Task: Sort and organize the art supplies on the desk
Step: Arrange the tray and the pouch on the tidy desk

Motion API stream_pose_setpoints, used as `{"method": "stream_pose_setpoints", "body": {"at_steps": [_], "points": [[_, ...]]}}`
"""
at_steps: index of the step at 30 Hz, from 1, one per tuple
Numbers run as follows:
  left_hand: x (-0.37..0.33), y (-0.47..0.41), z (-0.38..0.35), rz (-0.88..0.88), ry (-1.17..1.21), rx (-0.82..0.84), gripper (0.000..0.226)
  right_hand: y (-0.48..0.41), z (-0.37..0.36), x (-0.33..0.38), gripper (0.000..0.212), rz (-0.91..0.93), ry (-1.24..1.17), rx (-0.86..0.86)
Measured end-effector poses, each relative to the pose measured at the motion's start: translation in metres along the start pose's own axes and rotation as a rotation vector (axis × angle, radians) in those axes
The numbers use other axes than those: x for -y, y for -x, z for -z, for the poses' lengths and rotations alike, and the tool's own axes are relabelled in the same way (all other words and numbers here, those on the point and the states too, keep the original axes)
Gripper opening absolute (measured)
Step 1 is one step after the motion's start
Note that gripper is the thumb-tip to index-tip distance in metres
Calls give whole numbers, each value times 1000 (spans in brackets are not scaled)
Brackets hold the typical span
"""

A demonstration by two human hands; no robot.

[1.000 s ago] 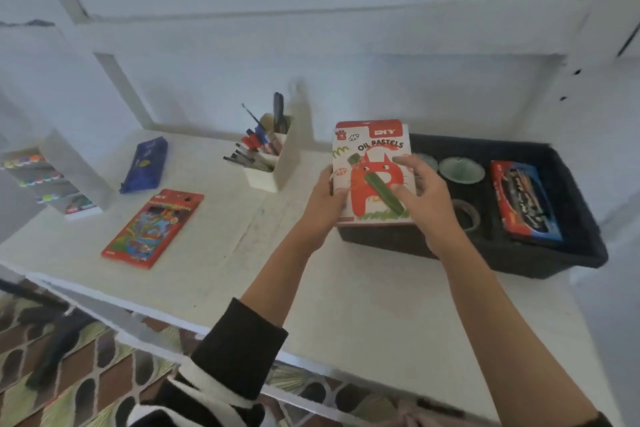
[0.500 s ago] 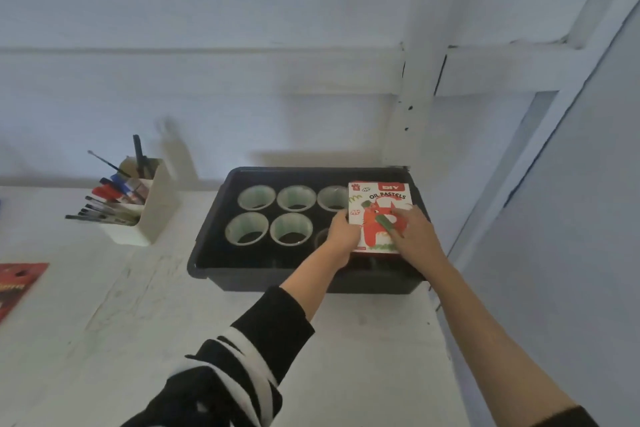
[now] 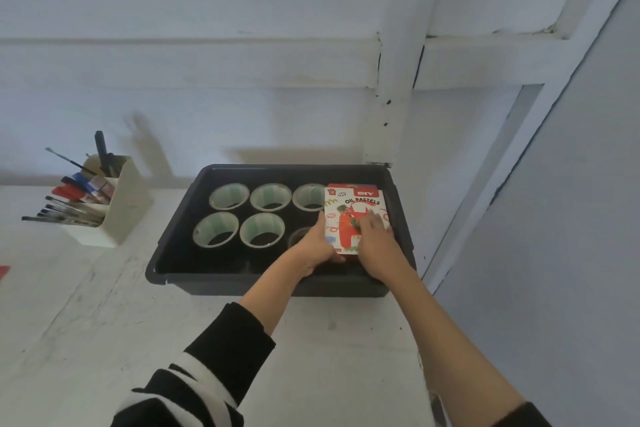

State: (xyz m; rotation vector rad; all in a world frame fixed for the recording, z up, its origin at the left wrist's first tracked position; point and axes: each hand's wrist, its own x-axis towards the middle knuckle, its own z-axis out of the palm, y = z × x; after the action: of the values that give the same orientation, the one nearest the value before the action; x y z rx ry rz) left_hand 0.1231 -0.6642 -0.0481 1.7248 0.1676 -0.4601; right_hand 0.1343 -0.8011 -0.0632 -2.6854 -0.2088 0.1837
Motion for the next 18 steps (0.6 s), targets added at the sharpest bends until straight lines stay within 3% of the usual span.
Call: {"method": "stream_pose_setpoints", "body": {"at_steps": [5, 13, 18], "points": [[1, 2, -3, -5, -22, -152, 82, -7, 5, 1, 67, 38, 76, 27], [-2, 5, -4, 11, -11, -242, 87, -5, 4, 3, 67, 19, 54, -24], [-11, 12, -5, -54, 132, -321, 67, -4, 5, 3, 62, 33, 35, -49]]}}
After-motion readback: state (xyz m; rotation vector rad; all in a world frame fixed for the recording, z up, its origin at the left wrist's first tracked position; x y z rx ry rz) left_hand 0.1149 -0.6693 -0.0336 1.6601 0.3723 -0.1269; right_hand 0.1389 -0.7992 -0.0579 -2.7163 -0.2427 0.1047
